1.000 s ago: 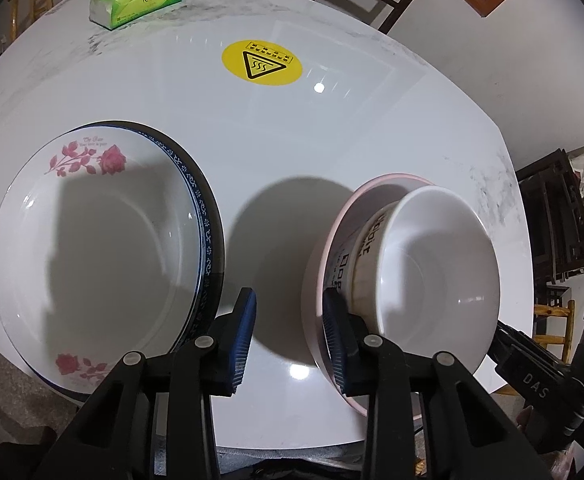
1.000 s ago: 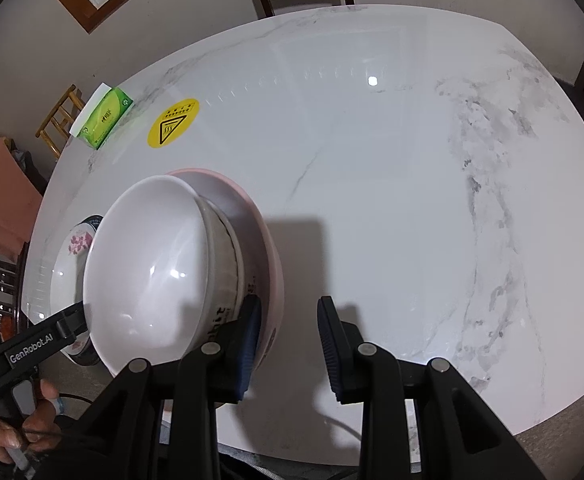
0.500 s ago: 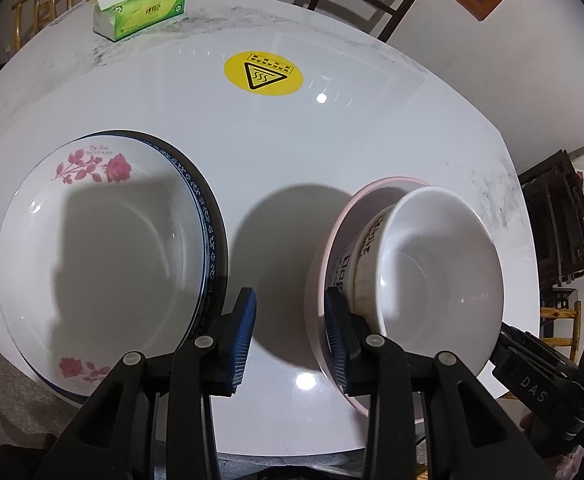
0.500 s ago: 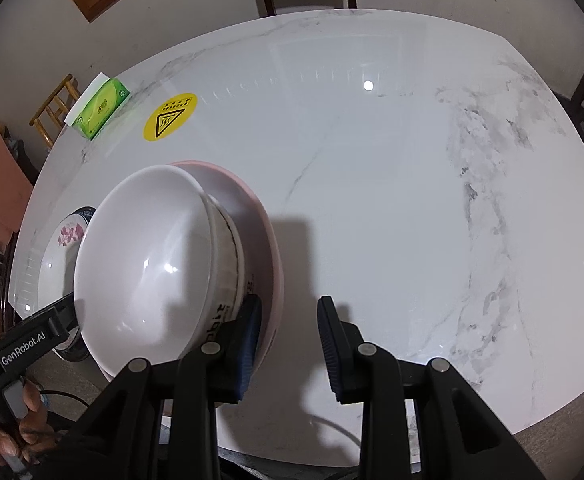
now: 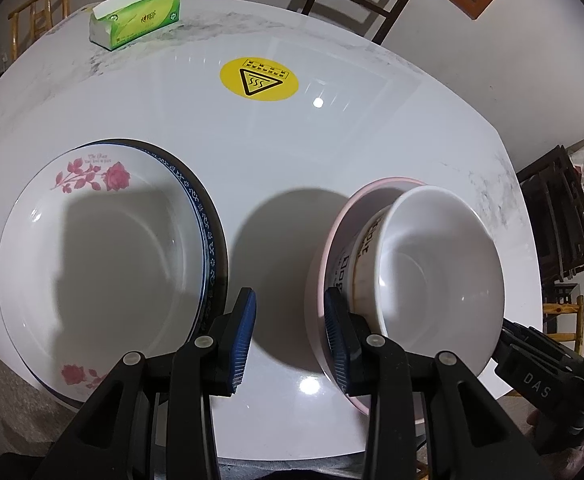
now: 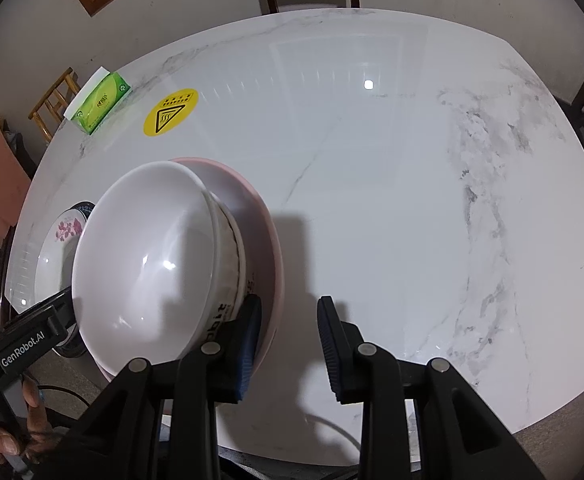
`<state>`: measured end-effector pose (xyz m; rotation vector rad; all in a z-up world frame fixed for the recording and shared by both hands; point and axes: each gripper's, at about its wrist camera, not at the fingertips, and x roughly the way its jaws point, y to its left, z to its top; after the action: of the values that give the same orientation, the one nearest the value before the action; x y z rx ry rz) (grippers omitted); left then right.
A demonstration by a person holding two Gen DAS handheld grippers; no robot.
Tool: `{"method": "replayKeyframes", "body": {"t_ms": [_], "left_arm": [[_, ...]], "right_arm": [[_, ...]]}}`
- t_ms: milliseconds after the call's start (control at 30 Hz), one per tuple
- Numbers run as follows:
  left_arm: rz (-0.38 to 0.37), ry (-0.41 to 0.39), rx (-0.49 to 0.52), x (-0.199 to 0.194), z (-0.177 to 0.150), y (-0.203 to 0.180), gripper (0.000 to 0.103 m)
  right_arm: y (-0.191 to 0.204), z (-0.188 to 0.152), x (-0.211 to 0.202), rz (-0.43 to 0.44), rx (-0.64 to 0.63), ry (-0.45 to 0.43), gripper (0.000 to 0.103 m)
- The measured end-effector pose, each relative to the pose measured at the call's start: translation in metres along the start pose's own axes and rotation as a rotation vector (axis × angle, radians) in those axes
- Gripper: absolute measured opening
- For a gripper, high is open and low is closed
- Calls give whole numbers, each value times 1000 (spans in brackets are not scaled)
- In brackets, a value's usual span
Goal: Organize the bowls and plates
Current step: 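Lift the pink bowl with nested bowls and carry it toward the plate stack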
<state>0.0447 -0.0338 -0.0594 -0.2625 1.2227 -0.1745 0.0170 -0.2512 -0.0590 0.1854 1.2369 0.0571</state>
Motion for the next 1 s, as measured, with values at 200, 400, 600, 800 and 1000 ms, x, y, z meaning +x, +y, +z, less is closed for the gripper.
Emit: {"method": "replayKeyframes", "body": {"t_ms": [200, 400, 600, 800, 1000], "left_arm": [[-8, -1, 7, 0, 1, 1, 29], [-27, -2, 15, 0, 2, 0, 22], [-24, -13, 41, 0, 2, -7, 12], [-32, -11, 43, 0, 3, -9, 7], [-41, -6, 29, 0, 3, -8, 6]], "right_arm": [[1, 0, 0, -2, 0, -12, 30], [-3, 0, 0, 22, 18, -28, 29], [-4, 0, -1, 70, 37, -36, 19], [-3, 1, 0, 83, 50, -30, 13], [-1, 2, 1, 83, 59, -26, 13]]}}
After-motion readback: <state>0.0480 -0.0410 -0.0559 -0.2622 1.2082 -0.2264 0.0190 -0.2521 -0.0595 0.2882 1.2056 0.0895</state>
